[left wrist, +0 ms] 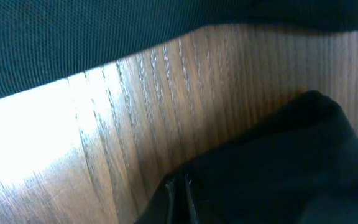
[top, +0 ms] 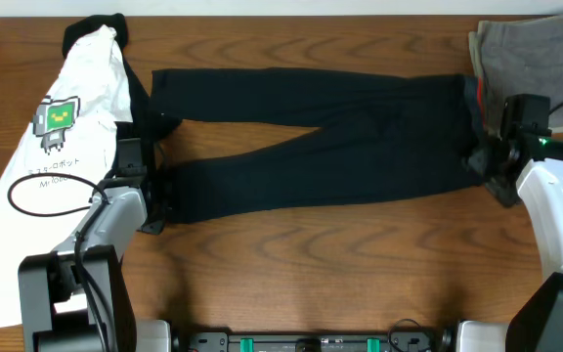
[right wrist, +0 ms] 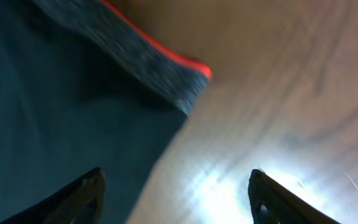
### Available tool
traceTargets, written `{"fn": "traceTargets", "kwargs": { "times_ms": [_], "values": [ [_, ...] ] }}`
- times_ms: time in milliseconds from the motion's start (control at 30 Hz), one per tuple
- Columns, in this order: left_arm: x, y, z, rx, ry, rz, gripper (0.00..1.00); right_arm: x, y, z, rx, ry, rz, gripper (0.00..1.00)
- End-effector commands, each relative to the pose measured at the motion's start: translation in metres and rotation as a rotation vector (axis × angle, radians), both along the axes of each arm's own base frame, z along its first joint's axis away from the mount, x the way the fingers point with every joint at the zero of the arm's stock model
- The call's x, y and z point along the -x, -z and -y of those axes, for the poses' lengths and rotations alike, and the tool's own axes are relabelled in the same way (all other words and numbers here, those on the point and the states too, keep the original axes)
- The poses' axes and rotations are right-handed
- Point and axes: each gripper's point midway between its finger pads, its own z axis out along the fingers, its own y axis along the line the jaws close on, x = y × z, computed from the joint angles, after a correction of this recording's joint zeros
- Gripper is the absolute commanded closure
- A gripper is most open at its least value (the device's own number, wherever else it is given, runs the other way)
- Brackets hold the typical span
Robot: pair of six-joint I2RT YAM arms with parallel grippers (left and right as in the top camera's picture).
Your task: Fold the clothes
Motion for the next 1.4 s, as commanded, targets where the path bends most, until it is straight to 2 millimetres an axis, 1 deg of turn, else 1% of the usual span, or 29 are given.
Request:
{"fn": "traceTargets", "kwargs": {
  "times_ms": [0, 200, 533, 700, 867, 1000, 1100, 1233, 1333, 1367],
  "values": [
    [0.022, 0.016, 0.013, 0.056, 0.040, -0.076, 0.94, 0.000, 0.007, 0.006, 0.031, 0.004, 0.006, 0.31],
    [0.022, 0.016, 0.012, 0.056, 0.039, -0.076, 0.94, -0.004, 0.018, 0.008, 0.040, 0.005, 0.045, 0.33],
    [0.022, 0.016, 0.013, 0.056, 0.040, -0.077, 0.94, 0.004, 0.052, 0.010, 0.068, 0.014, 0.078, 0.31],
    [0.022, 0.016, 0.013, 0.054, 0.055, -0.079, 0.94, 0.002, 0.061, 0.010, 0.075, 0.016, 0.119, 0.30],
    [0.022, 0.016, 0.013, 0.053, 0.062, -0.079, 0.94, 0.001, 0.065, 0.010, 0.058, 0.065, 0.150, 0.32],
    [0.022, 0.016, 0.013, 0.053, 0.062, -0.079, 0.94, -0.009, 0.062, 0.000, -0.034, 0.048, 0.190, 0.33],
    [0.022, 0.016, 0.013, 0.052, 0.065, -0.080, 0.94, -0.015, 0.053, -0.004, -0.118, 0.041, 0.203, 0.33],
    [0.022, 0.016, 0.013, 0.052, 0.066, -0.080, 0.94, -0.016, 0.029, 0.005, -0.172, 0.070, 0.170, 0.31],
    [0.022, 0.016, 0.013, 0.052, 0.065, -0.080, 0.94, -0.016, 0.005, 0.014, -0.168, 0.070, 0.136, 0.25],
    [0.022, 0.016, 0.013, 0.052, 0.065, -0.080, 0.94, -0.016, 0.001, 0.016, -0.167, 0.070, 0.128, 0.24]
  ]
}}
